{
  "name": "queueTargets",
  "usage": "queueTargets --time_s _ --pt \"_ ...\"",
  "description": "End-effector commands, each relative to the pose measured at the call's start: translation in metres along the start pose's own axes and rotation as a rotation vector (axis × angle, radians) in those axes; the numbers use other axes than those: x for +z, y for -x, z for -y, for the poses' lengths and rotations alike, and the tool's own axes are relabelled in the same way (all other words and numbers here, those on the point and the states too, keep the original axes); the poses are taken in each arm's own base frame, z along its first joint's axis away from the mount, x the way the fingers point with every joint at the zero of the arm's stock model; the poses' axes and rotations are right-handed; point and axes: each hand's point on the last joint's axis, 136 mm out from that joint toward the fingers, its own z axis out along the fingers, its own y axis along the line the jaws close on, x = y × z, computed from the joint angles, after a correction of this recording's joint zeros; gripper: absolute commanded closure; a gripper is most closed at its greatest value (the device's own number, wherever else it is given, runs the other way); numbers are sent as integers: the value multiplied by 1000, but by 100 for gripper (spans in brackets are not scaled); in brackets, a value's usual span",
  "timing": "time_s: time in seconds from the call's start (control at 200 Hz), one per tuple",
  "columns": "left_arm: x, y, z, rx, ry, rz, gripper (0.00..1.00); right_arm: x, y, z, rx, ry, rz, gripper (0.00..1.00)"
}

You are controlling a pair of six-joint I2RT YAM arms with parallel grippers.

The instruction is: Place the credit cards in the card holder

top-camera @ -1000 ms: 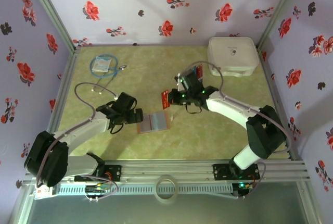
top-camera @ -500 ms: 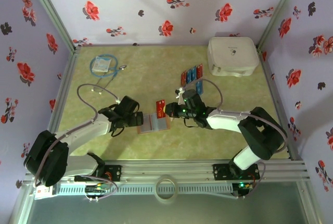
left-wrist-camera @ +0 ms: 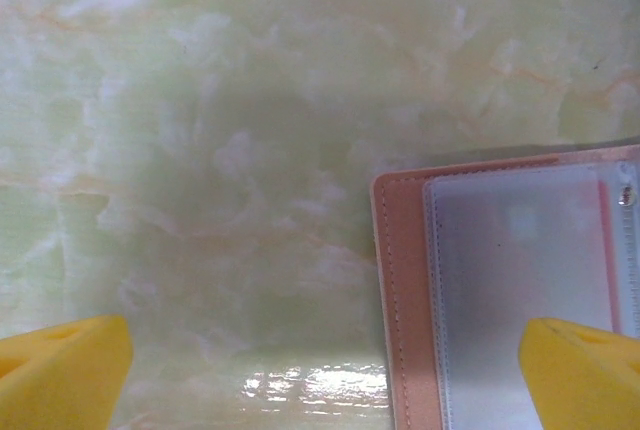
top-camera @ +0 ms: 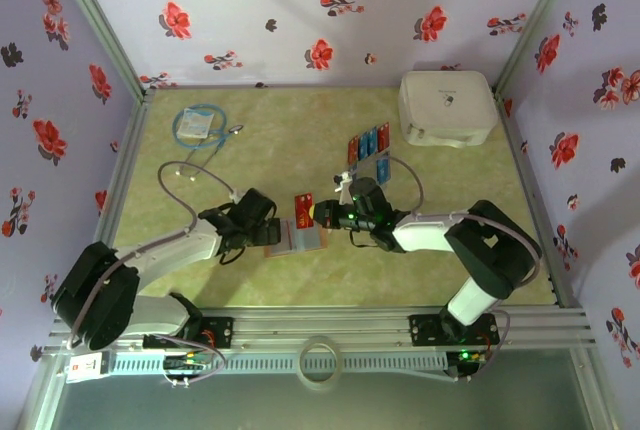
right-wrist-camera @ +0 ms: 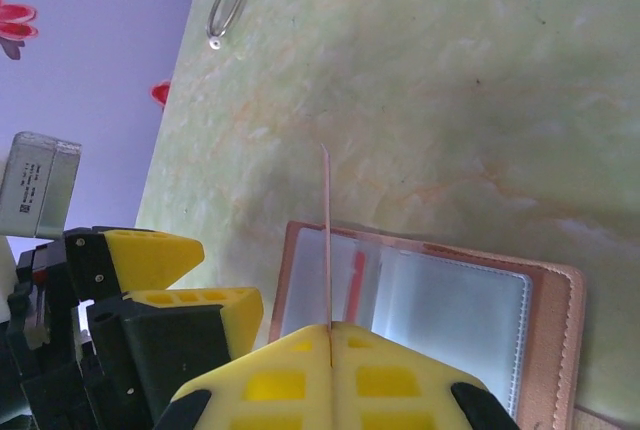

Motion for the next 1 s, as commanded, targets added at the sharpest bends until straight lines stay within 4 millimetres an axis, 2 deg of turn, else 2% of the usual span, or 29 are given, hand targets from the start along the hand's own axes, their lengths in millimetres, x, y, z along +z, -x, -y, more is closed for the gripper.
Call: queueTargets --time_s 0.0,0.6,0.995 --pt "5 -4 -4 -8 42 7 0 4 -9 -3 -3 20 -23 100" --pt "16 -27 -17 9 105 -40 0 16 -26 2 13 14 -67 100" --pt "18 -29 -19 5 112 -40 0 22 -26 -1 17 31 -74 100"
